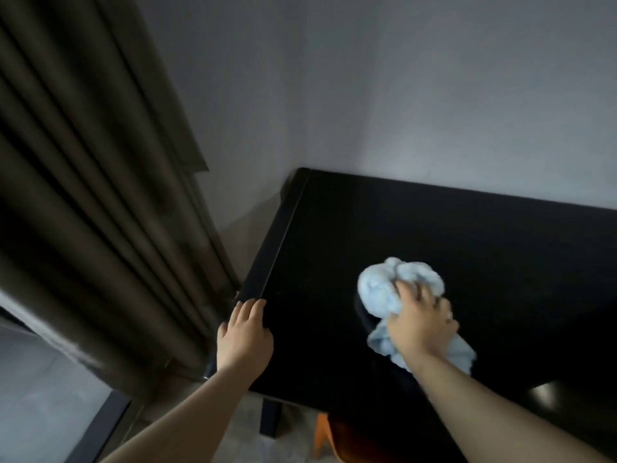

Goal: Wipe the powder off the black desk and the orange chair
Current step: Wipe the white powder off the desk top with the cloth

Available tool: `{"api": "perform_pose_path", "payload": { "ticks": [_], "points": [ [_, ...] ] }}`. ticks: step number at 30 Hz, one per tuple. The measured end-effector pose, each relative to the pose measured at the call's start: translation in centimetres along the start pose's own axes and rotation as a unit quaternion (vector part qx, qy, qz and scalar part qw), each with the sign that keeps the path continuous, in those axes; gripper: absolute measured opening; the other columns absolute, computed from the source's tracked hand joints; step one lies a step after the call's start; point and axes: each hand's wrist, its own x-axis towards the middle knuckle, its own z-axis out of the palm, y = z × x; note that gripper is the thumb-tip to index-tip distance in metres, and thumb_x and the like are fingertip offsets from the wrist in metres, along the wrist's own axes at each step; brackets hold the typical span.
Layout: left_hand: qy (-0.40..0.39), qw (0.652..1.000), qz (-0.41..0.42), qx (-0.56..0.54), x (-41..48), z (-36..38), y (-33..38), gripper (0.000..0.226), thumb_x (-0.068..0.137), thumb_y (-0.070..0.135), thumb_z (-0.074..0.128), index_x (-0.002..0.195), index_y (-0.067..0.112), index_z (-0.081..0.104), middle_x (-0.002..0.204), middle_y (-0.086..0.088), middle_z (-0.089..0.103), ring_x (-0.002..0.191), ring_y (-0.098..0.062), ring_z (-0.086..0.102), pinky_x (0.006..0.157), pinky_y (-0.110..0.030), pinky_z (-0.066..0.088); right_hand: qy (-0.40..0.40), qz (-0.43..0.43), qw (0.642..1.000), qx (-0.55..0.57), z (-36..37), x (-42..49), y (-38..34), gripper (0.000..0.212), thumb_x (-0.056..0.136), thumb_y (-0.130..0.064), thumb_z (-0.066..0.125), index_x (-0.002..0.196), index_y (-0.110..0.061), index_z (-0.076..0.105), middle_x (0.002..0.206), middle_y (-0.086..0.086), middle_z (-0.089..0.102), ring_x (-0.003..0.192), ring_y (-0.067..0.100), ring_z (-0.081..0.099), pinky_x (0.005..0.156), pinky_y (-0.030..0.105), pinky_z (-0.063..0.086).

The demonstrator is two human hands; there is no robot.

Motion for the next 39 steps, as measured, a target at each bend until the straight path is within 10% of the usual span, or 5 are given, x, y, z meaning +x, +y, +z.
{"api": "perform_pose_path", "payload": {
  "ticks": [7, 17, 21, 30, 39],
  "points": [
    [-0.078, 0.992, -0.092, -0.036, 0.5, -0.3, -3.8, 0.054, 0.088, 0.02, 0.041, 0.141, 0.026, 0.034, 0.15, 0.012, 0.029, 0.129, -0.017, 0.043, 0.109, -0.039, 0.03, -0.118, -0.331, 0.936, -0.005, 6.5, -4.2, -13.9, 0.054, 0.089, -0.031, 0.051, 0.135, -0.047, 0.028, 0.151, -0.013, 0.01, 0.134, 0.031, 0.011, 0.101, 0.052, 0.021],
    [-0.084, 0.996, 0.006, 0.021, 1.7, -0.8, -2.0, 0.058, 0.096, 0.03, 0.039, 0.15, 0.025, 0.016, 0.158, 0.005, 0.011, 0.146, -0.018, 0.01, 0.115, -0.037, 0.021, -0.06, 0.002, 0.998, 0.015, 4.6, 3.6, -5.4, 0.038, 0.095, -0.05, 0.026, 0.13, -0.039, 0.035, 0.142, -0.004, 0.035, 0.12, 0.021, 0.035, 0.087, 0.036, 0.026],
    [-0.067, 0.997, 0.029, 0.011, 1.7, -0.9, -1.1, 0.056, 0.097, 0.03, 0.04, 0.149, 0.026, 0.02, 0.156, 0.006, 0.019, 0.143, -0.018, 0.017, 0.113, -0.037, 0.026, -0.018, 0.092, 0.993, -0.077, 1.1, 4.3, 0.9, 0.046, 0.088, -0.038, 0.048, 0.132, -0.034, 0.034, 0.138, 0.005, 0.036, 0.123, 0.028, 0.034, 0.093, 0.045, 0.034],
    [0.003, 0.983, -0.055, -0.176, -1.0, -0.1, -0.5, 0.062, 0.083, 0.002, 0.043, 0.142, 0.019, 0.037, 0.141, -0.006, 0.047, 0.129, -0.027, 0.043, 0.105, -0.043, 0.036, 0.014, -0.291, 0.956, -0.029, 5.0, -9.5, -8.1, 0.056, 0.037, -0.045, 0.084, 0.091, -0.04, 0.069, 0.109, -0.009, 0.067, 0.087, 0.026, 0.065, 0.059, 0.04, 0.052],
    [0.007, 0.999, 0.02, -0.042, -1.8, 0.5, -0.3, 0.058, 0.091, 0.018, 0.048, 0.146, 0.018, 0.03, 0.149, 0.0, 0.035, 0.141, -0.021, 0.025, 0.114, -0.034, 0.023, 0.05, 0.0, 0.999, -0.015, 2.2, -5.0, 3.0, 0.054, 0.075, -0.036, 0.066, 0.125, -0.029, 0.048, 0.137, 0.004, 0.045, 0.114, 0.035, 0.044, 0.084, 0.047, 0.041]
  ]
}}
